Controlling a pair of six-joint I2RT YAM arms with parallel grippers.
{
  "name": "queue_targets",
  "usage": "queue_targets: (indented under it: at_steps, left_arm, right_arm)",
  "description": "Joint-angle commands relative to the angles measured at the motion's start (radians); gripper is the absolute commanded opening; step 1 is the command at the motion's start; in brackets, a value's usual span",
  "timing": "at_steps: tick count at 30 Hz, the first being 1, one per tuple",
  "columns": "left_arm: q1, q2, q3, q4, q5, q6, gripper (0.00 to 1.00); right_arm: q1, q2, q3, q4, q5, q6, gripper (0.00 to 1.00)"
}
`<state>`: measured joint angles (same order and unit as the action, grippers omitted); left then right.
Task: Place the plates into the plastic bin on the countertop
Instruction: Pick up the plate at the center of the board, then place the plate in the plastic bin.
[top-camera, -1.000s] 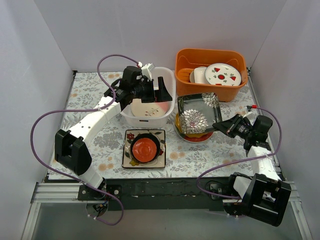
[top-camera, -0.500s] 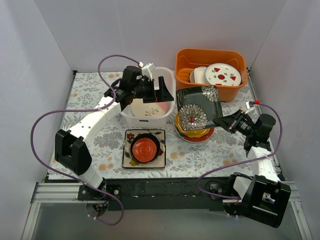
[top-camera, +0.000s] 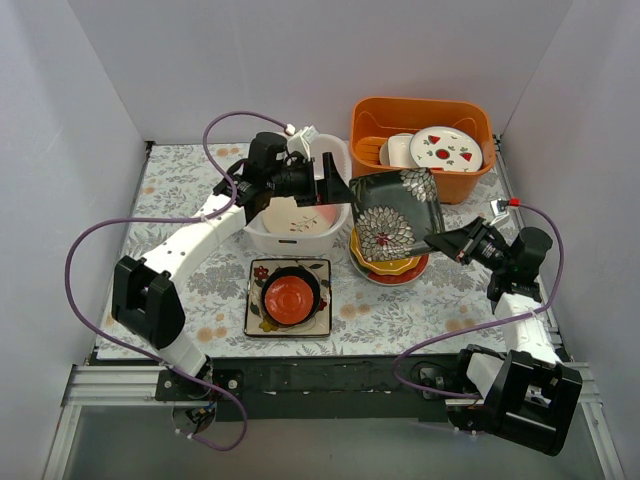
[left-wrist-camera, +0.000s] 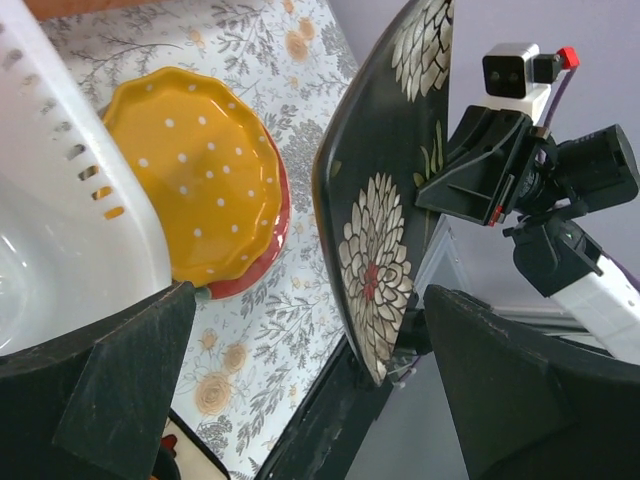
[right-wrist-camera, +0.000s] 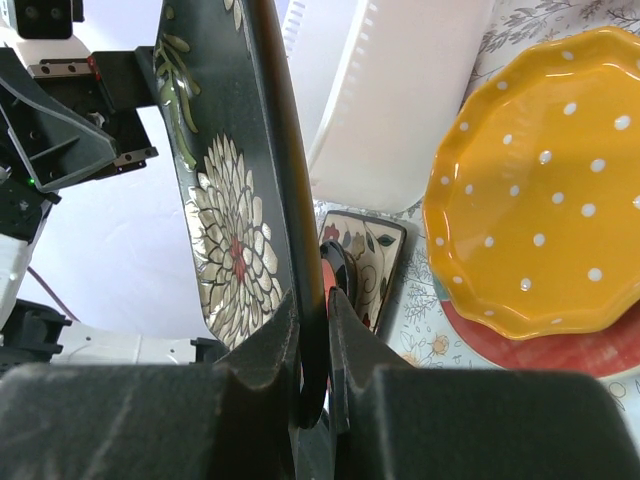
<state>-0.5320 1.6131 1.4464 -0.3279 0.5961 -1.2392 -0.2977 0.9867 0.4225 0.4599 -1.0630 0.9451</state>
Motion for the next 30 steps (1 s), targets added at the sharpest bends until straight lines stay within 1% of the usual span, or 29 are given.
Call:
queue_targets:
  at_steps: [1, 7, 14, 18, 19, 22, 23, 25, 26, 29, 30]
  left_arm:
    - [-0.028, 0.001, 0.003, 0.038, 0.041, -0.016, 0.98]
    - [-0.049, 0.018, 0.015, 0.047, 0.045, -0.022, 0.95]
    - [-0.072, 0.036, 0.025, 0.053, 0.048, -0.020, 0.89]
    - [-0.077, 0.034, 0.020, 0.055, 0.053, -0.017, 0.81]
    - [-0.077, 0.034, 0.017, 0.055, 0.054, -0.016, 0.75]
    - [-0.077, 0.031, 0.016, 0.055, 0.057, -0.013, 0.68]
    - [-0.077, 0.031, 0.016, 0.056, 0.056, -0.013, 0.64]
    - [-0.077, 0.030, 0.014, 0.055, 0.059, -0.011, 0.54]
    - [-0.077, 0.031, 0.014, 0.055, 0.059, -0.009, 0.39]
    - [-0.077, 0.030, 0.012, 0.056, 0.059, -0.009, 0.15]
    - [-0.077, 0.028, 0.009, 0.056, 0.053, -0.011, 0.03]
  right_arm:
    - [0.019, -0.026, 0.035, 0.161, -0.052, 0.061, 0.01]
    - [0.061, -0.019, 0.050, 0.177, -0.029, 0.075, 0.01]
    - [0.170, -0.002, 0.056, 0.189, 0.027, 0.077, 0.01]
    - [0.204, 0.007, 0.056, 0.195, 0.049, 0.077, 0.01]
    - [0.212, 0.010, 0.056, 0.197, 0.052, 0.077, 0.01]
    - [0.218, 0.015, 0.056, 0.201, 0.055, 0.077, 0.01]
    - [0.218, 0.017, 0.056, 0.201, 0.057, 0.077, 0.01]
    - [0.221, 0.020, 0.056, 0.203, 0.057, 0.077, 0.01]
    - [0.224, 0.020, 0.056, 0.203, 0.060, 0.077, 0.01]
    - [0.224, 0.024, 0.056, 0.204, 0.057, 0.077, 0.01]
    - [0.226, 0.024, 0.056, 0.204, 0.058, 0.077, 0.01]
